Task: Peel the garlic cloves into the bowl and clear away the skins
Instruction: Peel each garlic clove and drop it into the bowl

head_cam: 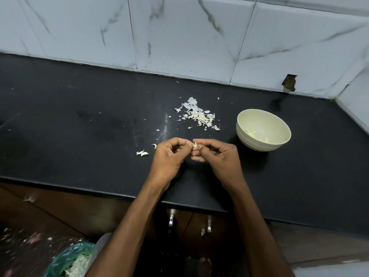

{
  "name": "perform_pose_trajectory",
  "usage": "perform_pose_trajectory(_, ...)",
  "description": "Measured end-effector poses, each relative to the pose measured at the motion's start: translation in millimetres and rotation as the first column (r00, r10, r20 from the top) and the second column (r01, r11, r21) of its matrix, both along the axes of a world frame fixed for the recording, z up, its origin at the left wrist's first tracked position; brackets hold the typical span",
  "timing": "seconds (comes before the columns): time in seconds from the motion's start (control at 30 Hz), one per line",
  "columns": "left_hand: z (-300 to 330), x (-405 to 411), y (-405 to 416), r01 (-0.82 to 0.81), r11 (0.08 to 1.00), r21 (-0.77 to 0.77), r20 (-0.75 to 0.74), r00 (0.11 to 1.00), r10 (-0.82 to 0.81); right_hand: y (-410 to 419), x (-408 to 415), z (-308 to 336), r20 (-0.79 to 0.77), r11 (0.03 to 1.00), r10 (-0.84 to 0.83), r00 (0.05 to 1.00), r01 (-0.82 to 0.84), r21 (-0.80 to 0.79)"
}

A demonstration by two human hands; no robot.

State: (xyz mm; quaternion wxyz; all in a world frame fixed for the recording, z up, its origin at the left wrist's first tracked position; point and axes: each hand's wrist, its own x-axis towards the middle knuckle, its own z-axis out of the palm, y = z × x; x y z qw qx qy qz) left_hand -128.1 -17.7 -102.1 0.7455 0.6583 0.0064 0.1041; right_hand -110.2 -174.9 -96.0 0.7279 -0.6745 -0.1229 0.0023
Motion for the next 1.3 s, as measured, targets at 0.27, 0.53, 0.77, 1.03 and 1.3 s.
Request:
perform_pose_trajectory(0.27, -4.3, 2.6, 1.8, -0.068, 0.998, 0.014, -0.025, 0.997, 0.069, -3.5, -1.7, 2.2, -0.059, 0.983, -0.171, 0.983, 0.174, 0.053)
perform_pose_trajectory(0.53, 0.0, 31.5, 5.3, -0.180, 0.803, 0.568, 0.259, 0.965, 0.034, -74.5, -6.0, 58.7, 0.491, 0.763, -0.471, 0.733, 0.618, -0.190)
perform_pose_trajectory(0.77, 29.0, 48.2, 12.2, -0.167, 0.658, 0.734, 0.211, 0.977, 0.012, -100.7, 27.1, 67.0, 0.548, 0.466, -0.430, 0.718, 0.696, -0.546)
perform_pose_trajectory(1.03, 28.0, 46.7, 27.0, -0.066, 0.709, 0.702, 0.160, 0.985, -0.067, -72.6, 16.7, 52.0, 0.619, 0.652, -0.325, 0.715, 0.644, -0.401)
perform_pose_trajectory(1.3, 24.0, 30.7, 82.5, -0.131, 0.723, 0.679, 0.152, 0.988, 0.036, 20.2, 12.9, 23.9, -0.384, 0.830, 0.458, 0.802, -0.541, -0.140)
